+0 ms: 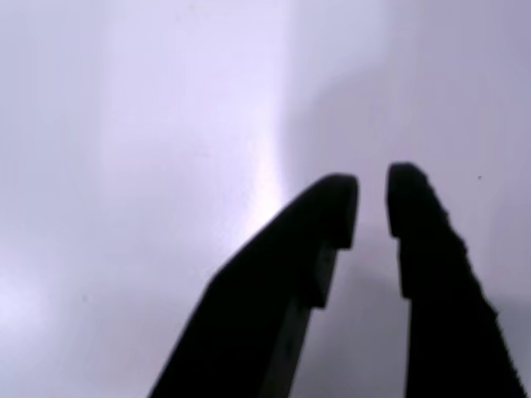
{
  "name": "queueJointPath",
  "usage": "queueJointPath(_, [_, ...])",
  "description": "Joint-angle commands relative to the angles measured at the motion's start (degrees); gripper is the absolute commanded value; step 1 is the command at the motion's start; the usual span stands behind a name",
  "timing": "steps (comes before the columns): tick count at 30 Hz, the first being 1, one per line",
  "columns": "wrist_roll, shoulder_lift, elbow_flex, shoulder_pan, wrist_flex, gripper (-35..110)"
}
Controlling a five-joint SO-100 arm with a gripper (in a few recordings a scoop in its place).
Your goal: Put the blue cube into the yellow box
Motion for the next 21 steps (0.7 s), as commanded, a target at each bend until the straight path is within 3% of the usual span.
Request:
queueJointPath(1, [-0.79,1.49,1.14,-0.88,1.58,0])
queueJointPath(21, [2.46,1.23,8.09,3.87,4.57,1])
